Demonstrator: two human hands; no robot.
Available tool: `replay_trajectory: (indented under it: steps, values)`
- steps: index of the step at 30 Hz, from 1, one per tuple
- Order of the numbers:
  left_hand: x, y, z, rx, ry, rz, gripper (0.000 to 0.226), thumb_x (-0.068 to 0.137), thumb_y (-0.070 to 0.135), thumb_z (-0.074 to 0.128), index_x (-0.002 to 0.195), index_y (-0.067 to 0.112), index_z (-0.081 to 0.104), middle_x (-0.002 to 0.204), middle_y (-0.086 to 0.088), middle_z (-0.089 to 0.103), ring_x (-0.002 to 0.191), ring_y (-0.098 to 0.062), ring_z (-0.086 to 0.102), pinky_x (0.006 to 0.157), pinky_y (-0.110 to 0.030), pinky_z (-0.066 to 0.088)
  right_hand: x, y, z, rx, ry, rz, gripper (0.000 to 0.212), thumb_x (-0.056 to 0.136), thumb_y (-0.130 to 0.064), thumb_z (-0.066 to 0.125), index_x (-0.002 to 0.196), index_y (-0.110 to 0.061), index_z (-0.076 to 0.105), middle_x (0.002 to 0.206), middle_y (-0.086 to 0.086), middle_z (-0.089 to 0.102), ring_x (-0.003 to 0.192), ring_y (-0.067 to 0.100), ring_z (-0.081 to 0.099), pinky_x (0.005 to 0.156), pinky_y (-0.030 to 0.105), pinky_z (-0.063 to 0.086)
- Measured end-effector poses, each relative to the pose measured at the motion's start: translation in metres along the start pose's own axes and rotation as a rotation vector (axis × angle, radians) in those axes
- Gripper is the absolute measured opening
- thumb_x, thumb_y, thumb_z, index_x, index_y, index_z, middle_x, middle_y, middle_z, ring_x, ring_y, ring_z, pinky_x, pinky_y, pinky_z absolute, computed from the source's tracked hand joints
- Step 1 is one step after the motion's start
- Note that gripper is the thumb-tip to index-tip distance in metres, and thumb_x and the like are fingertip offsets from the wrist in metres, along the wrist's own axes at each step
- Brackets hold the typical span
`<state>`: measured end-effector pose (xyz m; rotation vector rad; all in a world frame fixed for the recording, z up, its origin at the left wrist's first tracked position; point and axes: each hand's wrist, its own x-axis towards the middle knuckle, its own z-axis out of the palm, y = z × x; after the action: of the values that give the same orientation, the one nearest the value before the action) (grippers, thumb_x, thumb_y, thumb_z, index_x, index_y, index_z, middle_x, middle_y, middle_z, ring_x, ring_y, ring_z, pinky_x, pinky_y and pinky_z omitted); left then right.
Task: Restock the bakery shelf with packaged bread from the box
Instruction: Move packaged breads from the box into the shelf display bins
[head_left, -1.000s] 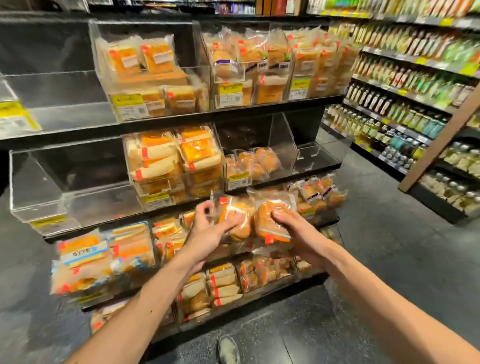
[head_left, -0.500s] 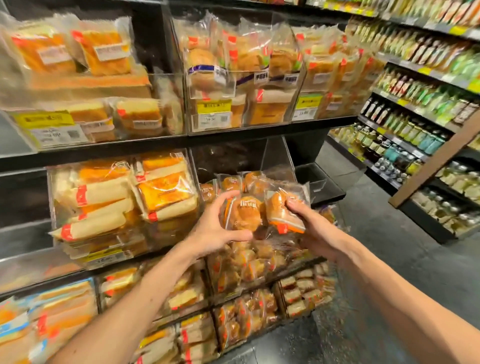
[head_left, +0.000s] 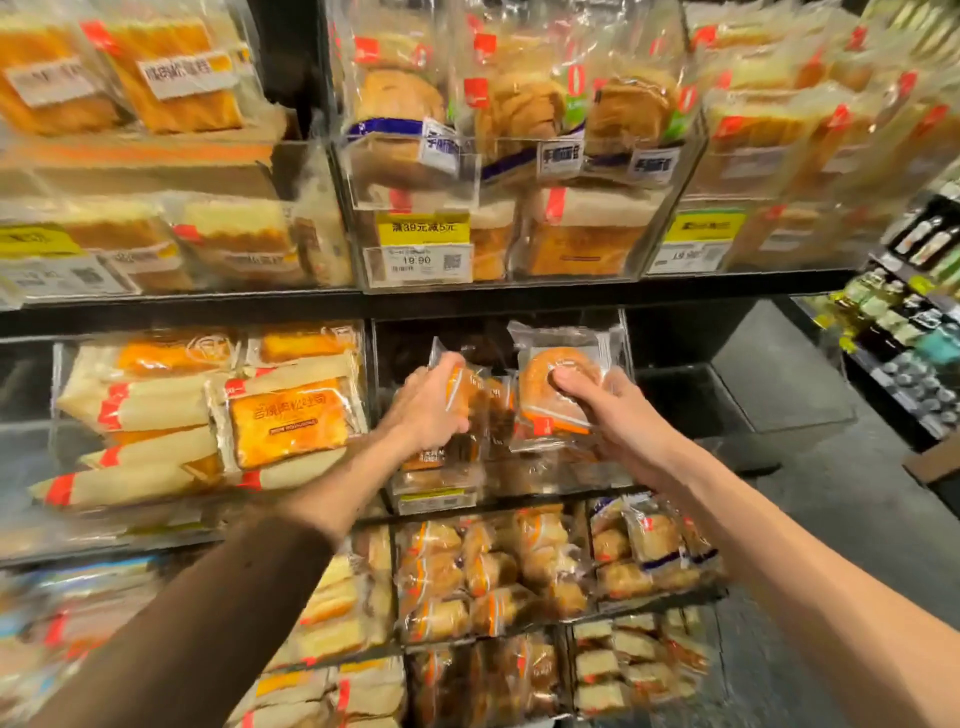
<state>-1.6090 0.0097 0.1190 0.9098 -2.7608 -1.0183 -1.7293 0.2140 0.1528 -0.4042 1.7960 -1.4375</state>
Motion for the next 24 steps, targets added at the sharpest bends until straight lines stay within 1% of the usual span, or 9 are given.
replay_trajectory:
  steps: [4, 8, 12, 15, 17, 19, 20, 23, 24]
  values:
    - [0.023, 0.0, 0.016, 0.03, 0.018, -0.143, 0.071, 0.085, 0.013, 0.073, 0.143, 0.025, 0.034, 0.124, -0.018, 0.052, 0.119, -0.036, 0.05, 0.095, -0.038, 0.04, 0.045, 0.0, -0.014, -0.073, -0.094, 0.064, 0.096, 0.052, -0.074, 0.082, 0.128, -0.028, 0.043, 0.123, 0.002, 0.065, 0.102, 0.021, 0.07, 0.094, 0.047, 0.055]
    - [0.037, -0.016, 0.03, 0.065, 0.047, -0.245, 0.07, 0.087, 0.022, 0.073, 0.145, 0.022, 0.034, 0.125, -0.024, 0.053, 0.119, -0.042, 0.051, 0.097, -0.04, 0.041, 0.071, 0.009, -0.023, -0.104, -0.186, 0.118, 0.094, 0.044, -0.078, 0.082, 0.119, -0.034, 0.047, 0.117, 0.002, 0.069, 0.101, 0.024, 0.071, 0.095, 0.05, 0.054]
    - [0.042, -0.025, 0.039, 0.204, 0.108, -0.39, 0.065, 0.098, 0.039, 0.058, 0.153, 0.021, 0.028, 0.147, -0.019, 0.036, 0.121, -0.041, 0.051, 0.09, -0.041, 0.043, 0.084, 0.013, -0.026, -0.041, -0.28, 0.168, 0.093, 0.05, -0.07, 0.086, 0.125, -0.031, 0.047, 0.117, 0.007, 0.069, 0.099, 0.028, 0.072, 0.091, 0.055, 0.055]
    - [0.043, -0.016, 0.04, 0.506, 0.088, -0.365, 0.071, 0.093, 0.043, 0.063, 0.152, 0.023, 0.029, 0.142, -0.017, 0.028, 0.108, -0.033, 0.059, 0.086, -0.038, 0.05, 0.088, 0.013, -0.025, -0.029, -0.322, 0.189, 0.093, 0.054, -0.067, 0.087, 0.129, -0.03, 0.045, 0.121, 0.01, 0.068, 0.099, 0.029, 0.072, 0.088, 0.056, 0.056]
    - [0.044, -0.01, 0.038, 0.714, 0.084, -0.33, 0.073, 0.089, 0.047, 0.065, 0.147, 0.018, 0.031, 0.135, -0.016, 0.029, 0.104, -0.031, 0.057, 0.078, -0.035, 0.055, 0.089, 0.013, -0.025, -0.021, -0.343, 0.196, 0.091, 0.059, -0.064, 0.086, 0.132, -0.029, 0.044, 0.121, 0.012, 0.068, 0.1, 0.031, 0.072, 0.088, 0.058, 0.055]
    - [0.047, -0.009, 0.035, 0.821, 0.068, -0.327, 0.069, 0.09, 0.042, 0.066, 0.143, 0.011, 0.035, 0.13, -0.015, 0.033, 0.104, -0.029, 0.057, 0.072, -0.032, 0.055, 0.089, 0.014, -0.024, 0.011, -0.372, 0.204, 0.084, 0.067, -0.059, 0.084, 0.133, -0.027, 0.043, 0.116, 0.014, 0.071, 0.099, 0.034, 0.071, 0.09, 0.062, 0.053]
    - [0.048, -0.009, 0.035, 0.85, 0.061, -0.328, 0.066, 0.092, 0.038, 0.065, 0.142, 0.008, 0.035, 0.129, -0.014, 0.036, 0.104, -0.029, 0.057, 0.072, -0.033, 0.055, 0.088, 0.014, -0.024, 0.024, -0.382, 0.213, 0.082, 0.07, -0.057, 0.083, 0.134, -0.025, 0.043, 0.113, 0.015, 0.072, 0.097, 0.036, 0.071, 0.088, 0.06, 0.053]
    - [0.048, -0.006, 0.03, 0.837, -0.002, -0.305, 0.071, 0.097, 0.028, 0.06, 0.152, 0.005, 0.022, 0.138, -0.016, 0.036, 0.112, -0.031, 0.058, 0.077, -0.035, 0.054, 0.083, 0.01, -0.022, 0.008, -0.405, 0.217, 0.088, 0.073, -0.058, 0.081, 0.138, -0.018, 0.039, 0.104, 0.018, 0.071, 0.082, 0.033, 0.068, 0.065, 0.039, 0.049]
    - [0.045, -0.003, 0.027, 0.817, 0.0, -0.28, 0.075, 0.096, 0.022, 0.06, 0.155, 0.005, 0.016, 0.143, -0.018, 0.033, 0.116, -0.032, 0.057, 0.081, -0.035, 0.053, 0.081, 0.009, -0.021, 0.018, -0.407, 0.219, 0.087, 0.074, -0.058, 0.081, 0.138, -0.017, 0.039, 0.104, 0.019, 0.071, 0.082, 0.033, 0.067, 0.066, 0.037, 0.046]
